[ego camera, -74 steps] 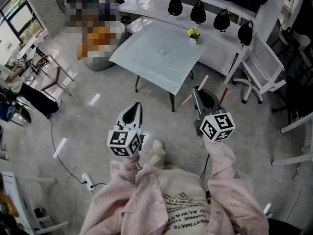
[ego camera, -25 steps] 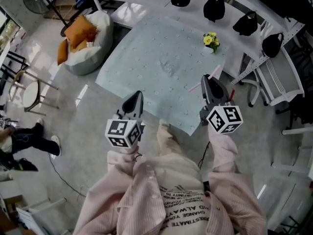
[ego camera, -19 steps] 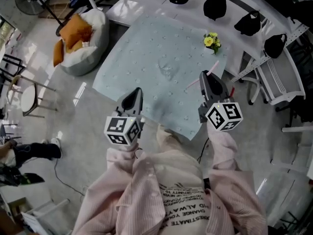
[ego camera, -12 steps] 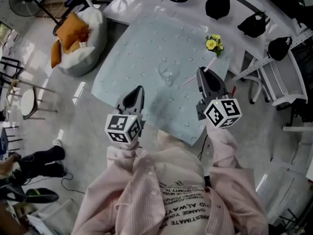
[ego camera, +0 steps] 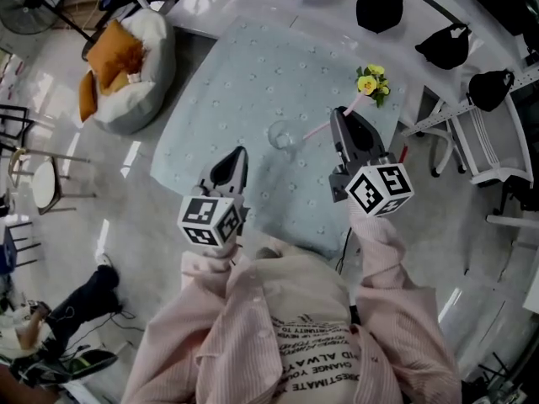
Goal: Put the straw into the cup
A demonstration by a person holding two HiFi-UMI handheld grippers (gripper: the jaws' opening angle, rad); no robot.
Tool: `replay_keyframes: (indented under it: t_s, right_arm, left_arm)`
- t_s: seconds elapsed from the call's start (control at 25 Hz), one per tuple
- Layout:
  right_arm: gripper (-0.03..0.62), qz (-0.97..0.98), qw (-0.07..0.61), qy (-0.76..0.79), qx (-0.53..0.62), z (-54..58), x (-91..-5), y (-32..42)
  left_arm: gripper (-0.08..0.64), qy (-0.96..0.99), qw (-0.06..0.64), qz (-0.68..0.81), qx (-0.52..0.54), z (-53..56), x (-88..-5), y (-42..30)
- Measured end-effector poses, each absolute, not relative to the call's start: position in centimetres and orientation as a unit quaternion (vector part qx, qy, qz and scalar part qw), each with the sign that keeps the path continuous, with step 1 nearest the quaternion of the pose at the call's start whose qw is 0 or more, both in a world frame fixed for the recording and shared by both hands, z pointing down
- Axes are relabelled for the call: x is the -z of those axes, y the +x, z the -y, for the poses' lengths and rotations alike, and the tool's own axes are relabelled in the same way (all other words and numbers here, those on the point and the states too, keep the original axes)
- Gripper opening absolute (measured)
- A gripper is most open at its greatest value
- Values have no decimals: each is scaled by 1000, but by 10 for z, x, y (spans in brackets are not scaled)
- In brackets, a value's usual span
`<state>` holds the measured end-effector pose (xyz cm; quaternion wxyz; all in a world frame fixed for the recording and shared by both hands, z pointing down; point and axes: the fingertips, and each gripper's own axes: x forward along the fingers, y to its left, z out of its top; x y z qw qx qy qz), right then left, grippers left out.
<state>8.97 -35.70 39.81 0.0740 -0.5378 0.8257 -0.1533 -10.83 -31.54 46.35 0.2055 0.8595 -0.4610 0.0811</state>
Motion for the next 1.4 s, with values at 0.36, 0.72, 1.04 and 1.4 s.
replay_keyframes:
  t_s: [0.36, 0.72, 1.04, 1.4]
  right_arm:
    - [26, -827, 87, -527, 175, 393, -418, 74]
    - [26, -821, 73, -530, 199, 405, -470, 55]
    - [28, -823, 55, -523, 216, 408, -510, 44]
    - [28, -822, 61, -517, 230, 408, -529, 34]
  left_arm:
    - [-2, 854, 236, 454, -94, 339, -491, -100]
    - [-2, 847, 276, 438, -119, 344, -537, -97]
    - [-2, 842, 303, 429, -127, 350, -569, -96]
    - [-2, 839, 317, 424, -127, 349, -582, -96]
